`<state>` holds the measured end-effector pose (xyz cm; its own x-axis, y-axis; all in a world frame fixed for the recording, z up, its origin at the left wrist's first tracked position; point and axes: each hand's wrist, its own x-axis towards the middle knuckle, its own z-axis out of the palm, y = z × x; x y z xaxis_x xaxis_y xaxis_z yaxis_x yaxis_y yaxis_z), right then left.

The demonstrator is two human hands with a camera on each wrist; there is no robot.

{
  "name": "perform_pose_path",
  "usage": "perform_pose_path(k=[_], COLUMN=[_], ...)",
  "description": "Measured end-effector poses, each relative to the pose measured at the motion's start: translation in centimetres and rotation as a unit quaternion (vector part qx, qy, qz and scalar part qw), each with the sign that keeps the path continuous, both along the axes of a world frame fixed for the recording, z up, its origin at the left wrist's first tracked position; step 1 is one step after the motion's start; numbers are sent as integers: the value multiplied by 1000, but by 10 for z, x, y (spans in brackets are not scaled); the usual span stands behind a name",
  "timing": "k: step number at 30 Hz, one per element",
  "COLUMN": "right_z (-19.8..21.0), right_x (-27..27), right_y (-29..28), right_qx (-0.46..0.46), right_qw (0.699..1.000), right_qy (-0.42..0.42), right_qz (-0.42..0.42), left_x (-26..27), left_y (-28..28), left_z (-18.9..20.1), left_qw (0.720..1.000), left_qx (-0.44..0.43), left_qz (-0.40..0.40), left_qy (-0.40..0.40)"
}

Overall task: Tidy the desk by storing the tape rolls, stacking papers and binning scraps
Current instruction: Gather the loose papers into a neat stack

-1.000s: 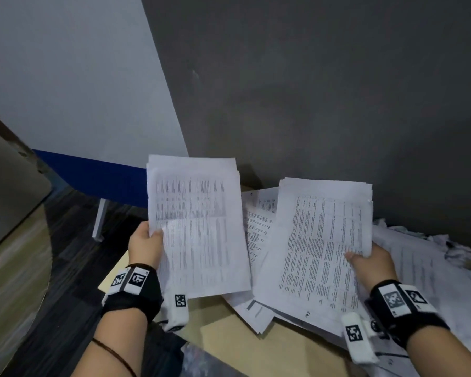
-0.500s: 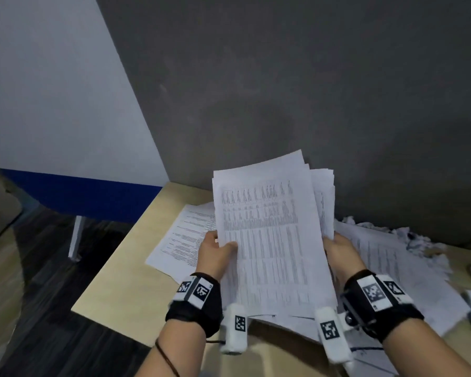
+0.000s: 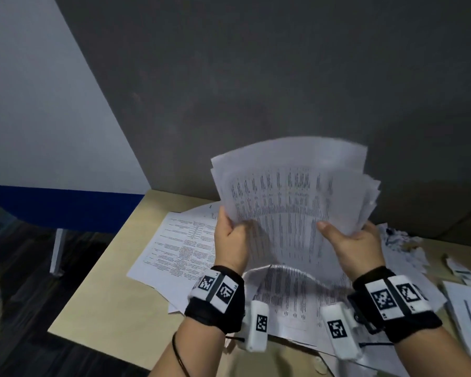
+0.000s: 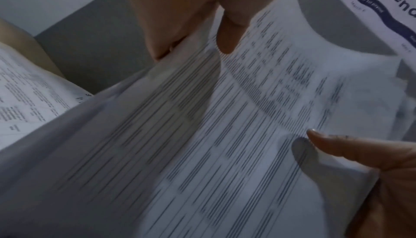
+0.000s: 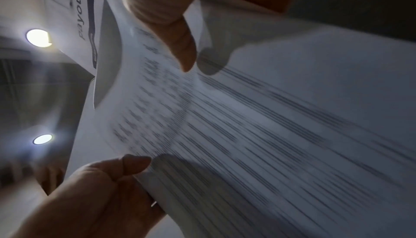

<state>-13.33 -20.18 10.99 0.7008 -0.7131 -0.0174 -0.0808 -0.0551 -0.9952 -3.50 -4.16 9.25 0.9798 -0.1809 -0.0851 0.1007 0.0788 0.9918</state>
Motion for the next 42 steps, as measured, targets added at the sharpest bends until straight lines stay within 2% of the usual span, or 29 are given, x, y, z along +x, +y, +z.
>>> perform_pose_path(k=[5, 9, 11, 13, 16, 18, 21, 24, 28, 33, 35, 39, 42], right_z=[-15, -34, -50, -58, -57, -54, -54, -55, -57, -59, -57, -57, -61], right_x=[-4, -6, -8, -12, -15, -15, -15, -17, -21, -29, -30, -30, -30], right_y=[-7, -9, -15, -20, -29, -35, -41, -41, -39, -43, -46, -47, -43], right_qx=[24, 73, 63, 48, 23, 16, 8, -5, -6, -13, -15, -19, -12], right_qw=[1000, 994, 990, 987, 985, 983, 979, 979, 980, 979, 978, 978, 979], right_qy=[5, 76, 119, 135, 139, 146, 163, 169, 174, 177, 175, 175, 173], right_qz=[12, -2, -35, -72, -102, -114, -119, -111, -102, -103, -109, -109, -108], left_x=[-1, -7, -7, -3, 10, 19, 27, 26, 32, 41, 40, 34, 35], left_y=[-6, -5, 0, 11, 40, 62, 93, 113, 124, 129, 131, 130, 128], left_z=[-9, -35, -48, -63, -86, -95, -101, -100, -100, -108, -112, -117, -113], left_qw=[1000, 996, 992, 988, 978, 958, 912, 876, 846, 848, 861, 886, 902], left_qx=[15, 84, 121, 149, 165, 198, 259, 266, 273, 225, 245, 301, 263], left_qz=[-13, -39, -39, -10, 79, 139, 204, 228, 256, 277, 267, 261, 277], left_qy=[-14, 0, 13, 33, 98, 152, 245, 332, 379, 393, 357, 237, 203])
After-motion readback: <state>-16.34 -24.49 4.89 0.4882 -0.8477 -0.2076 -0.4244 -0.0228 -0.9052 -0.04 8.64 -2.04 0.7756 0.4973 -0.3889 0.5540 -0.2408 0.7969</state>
